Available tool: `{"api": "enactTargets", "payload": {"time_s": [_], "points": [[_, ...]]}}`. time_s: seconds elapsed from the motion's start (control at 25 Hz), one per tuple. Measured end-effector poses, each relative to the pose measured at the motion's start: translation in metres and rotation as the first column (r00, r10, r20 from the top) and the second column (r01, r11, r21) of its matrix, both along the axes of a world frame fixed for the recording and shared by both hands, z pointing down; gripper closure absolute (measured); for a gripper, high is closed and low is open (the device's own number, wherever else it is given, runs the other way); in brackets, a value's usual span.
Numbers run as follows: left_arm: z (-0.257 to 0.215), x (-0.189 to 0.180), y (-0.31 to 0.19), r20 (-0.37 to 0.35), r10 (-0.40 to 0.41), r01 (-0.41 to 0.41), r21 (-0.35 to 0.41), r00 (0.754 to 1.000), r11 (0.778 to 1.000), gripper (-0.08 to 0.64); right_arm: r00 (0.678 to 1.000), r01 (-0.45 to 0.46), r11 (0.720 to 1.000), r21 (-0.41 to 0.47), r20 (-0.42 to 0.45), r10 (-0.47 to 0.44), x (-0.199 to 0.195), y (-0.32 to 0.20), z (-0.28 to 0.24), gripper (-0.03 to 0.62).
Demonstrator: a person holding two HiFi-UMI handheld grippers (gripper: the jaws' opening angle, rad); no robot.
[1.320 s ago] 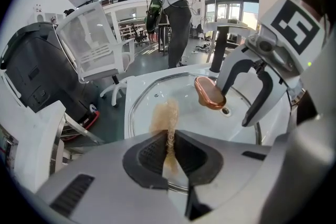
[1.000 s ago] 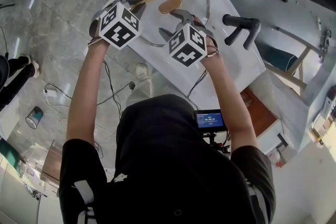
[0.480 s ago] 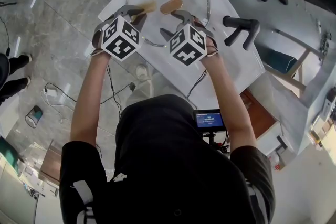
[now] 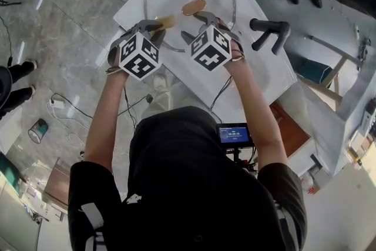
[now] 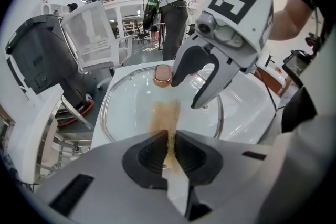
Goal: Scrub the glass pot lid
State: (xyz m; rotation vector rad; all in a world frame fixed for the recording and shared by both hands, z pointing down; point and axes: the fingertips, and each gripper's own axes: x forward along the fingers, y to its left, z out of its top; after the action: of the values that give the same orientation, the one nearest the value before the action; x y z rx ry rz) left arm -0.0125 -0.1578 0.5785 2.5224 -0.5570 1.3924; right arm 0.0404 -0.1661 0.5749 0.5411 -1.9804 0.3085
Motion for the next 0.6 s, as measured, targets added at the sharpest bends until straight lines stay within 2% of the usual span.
{"api": "enactTargets", "payload": {"time_s": [0.24,0.52,0.6], "points": [[0.005,-0.001,0.028,-0.031,-0.060,0.059,-0.052,0.998,0.997,0.540,1.000,-0.015,1.000,0.018,-0.009,0.015,0.000,0.000,-0.001,0.353],[-0.008,-0.009,0.038,-0.063,-0.141,0.138,-0.047,0.988,0.989,0.540,0.997,-0.076,0.996,0.036,-0.025,0.077,-0.001,0.011,-0.002,0.414],[-0.016,-0.012,0.040,-0.081,-0.153,0.151,-0.038,0.985,0.988,0.540,0.997,-0.065,0.998,0.014,-0.040,0.065,-0.003,0.021,-0.001,0.393]]}}
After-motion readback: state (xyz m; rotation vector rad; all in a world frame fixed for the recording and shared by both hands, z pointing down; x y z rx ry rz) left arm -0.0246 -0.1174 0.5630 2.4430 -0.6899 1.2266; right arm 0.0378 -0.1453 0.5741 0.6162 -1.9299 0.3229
